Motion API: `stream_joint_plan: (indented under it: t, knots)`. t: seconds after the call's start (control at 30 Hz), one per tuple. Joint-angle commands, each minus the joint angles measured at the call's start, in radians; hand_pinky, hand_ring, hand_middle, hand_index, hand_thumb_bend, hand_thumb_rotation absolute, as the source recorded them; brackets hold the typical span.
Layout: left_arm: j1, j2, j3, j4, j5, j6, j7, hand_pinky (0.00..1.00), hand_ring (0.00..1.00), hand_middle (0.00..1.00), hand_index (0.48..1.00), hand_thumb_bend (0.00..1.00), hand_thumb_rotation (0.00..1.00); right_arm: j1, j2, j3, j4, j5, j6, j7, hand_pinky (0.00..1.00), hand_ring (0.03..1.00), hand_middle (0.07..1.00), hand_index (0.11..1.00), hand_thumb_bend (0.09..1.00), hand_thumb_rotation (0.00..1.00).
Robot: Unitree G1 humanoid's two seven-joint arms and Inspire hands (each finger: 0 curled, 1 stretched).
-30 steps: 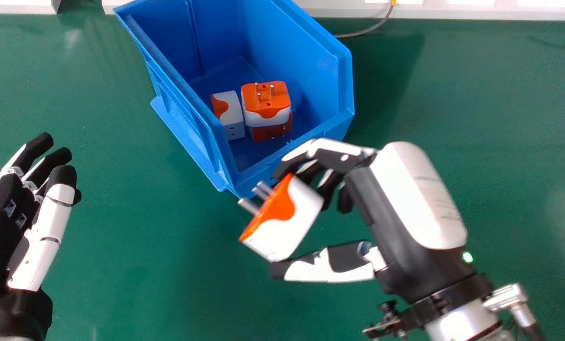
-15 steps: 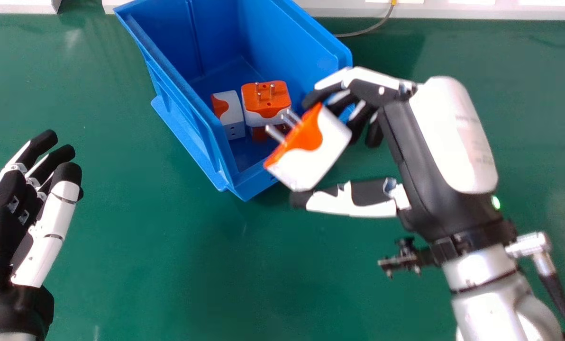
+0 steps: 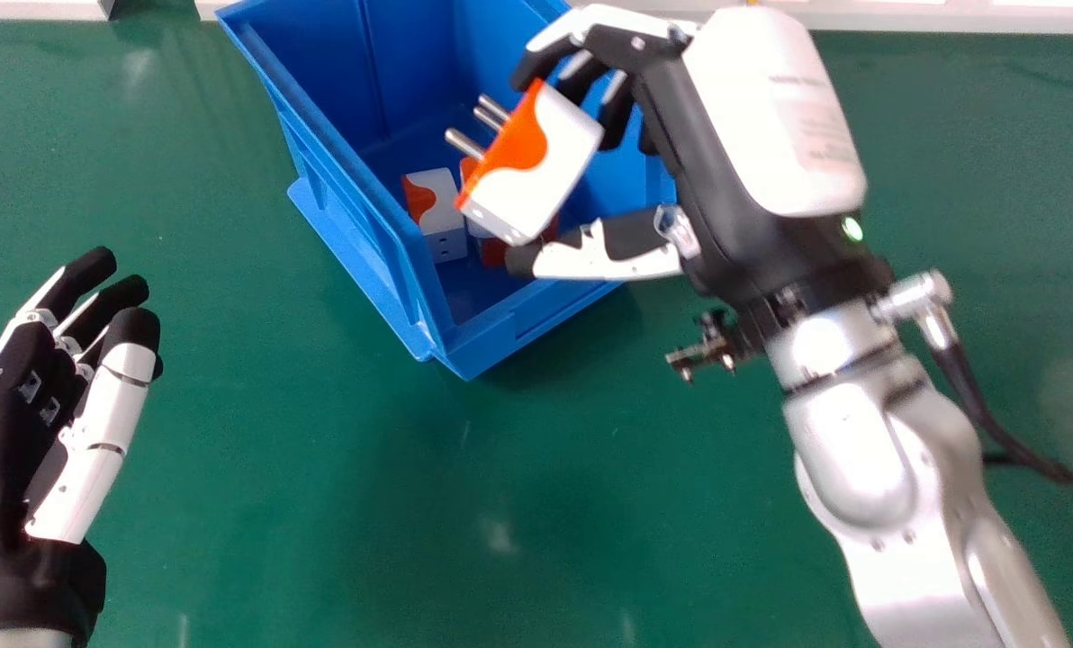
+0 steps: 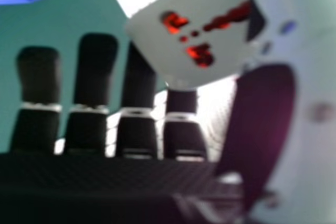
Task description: Pick all objects and put in blue box
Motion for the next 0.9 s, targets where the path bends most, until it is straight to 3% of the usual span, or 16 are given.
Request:
stream_joint_plan:
  t: [0.0, 0.2, 0.33, 0.4, 0.5, 0.63, 0.73, 0.87]
  knots:
    - [0.0, -0.001, 0.001, -0.027, -0.017, -0.003, 0.0, 0.79, 0.82, 0.83, 0.834, 0.53, 0.51, -0.083, 0.016, 0.012, 0.052, -0.014, 0.017, -0.005, 0.29, 0.394, 0.5, 0.553, 0.486, 0.0]
    - [-0.001, -0.003, -0.002, -0.031, -0.013, 0.008, 0.005, 0.79, 0.82, 0.83, 0.835, 0.52, 0.51, -0.202, 0.049, 0.036, 0.219, -0.01, 0.06, -0.014, 0.29, 0.398, 0.502, 0.555, 0.486, 0.0]
    - [0.0, -0.002, -0.002, -0.035, -0.023, 0.01, -0.001, 0.79, 0.82, 0.83, 0.835, 0.53, 0.5, -0.291, 0.064, 0.063, 0.36, -0.027, 0.067, -0.05, 0.29, 0.404, 0.505, 0.555, 0.487, 0.0]
    - [0.003, -0.002, -0.002, -0.04, -0.018, 0.015, 0.002, 0.8, 0.82, 0.83, 0.835, 0.54, 0.5, -0.337, 0.064, 0.081, 0.438, -0.038, 0.059, -0.071, 0.29, 0.403, 0.502, 0.556, 0.487, 0.0]
    - [0.007, -0.001, -0.003, -0.036, -0.009, 0.004, 0.001, 0.8, 0.82, 0.83, 0.836, 0.54, 0.5, -0.396, 0.069, 0.098, 0.552, -0.026, 0.03, -0.113, 0.29, 0.407, 0.506, 0.554, 0.487, 0.0]
    - [0.014, -0.004, -0.006, -0.048, -0.007, 0.02, 0.008, 0.8, 0.83, 0.83, 0.838, 0.53, 0.51, -0.46, 0.076, 0.12, 0.676, -0.017, 0.001, -0.152, 0.29, 0.416, 0.525, 0.542, 0.487, 0.0]
    - [0.015, -0.006, -0.007, -0.049, -0.002, 0.02, 0.012, 0.81, 0.83, 0.83, 0.838, 0.53, 0.51, -0.5, 0.089, 0.131, 0.753, -0.007, -0.016, -0.181, 0.29, 0.421, 0.534, 0.536, 0.487, 0.0]
    - [0.016, -0.003, -0.007, -0.049, -0.001, 0.019, 0.008, 0.81, 0.83, 0.83, 0.839, 0.53, 0.51, -0.558, 0.101, 0.156, 0.842, -0.025, -0.002, -0.202, 0.28, 0.422, 0.535, 0.533, 0.487, 0.0]
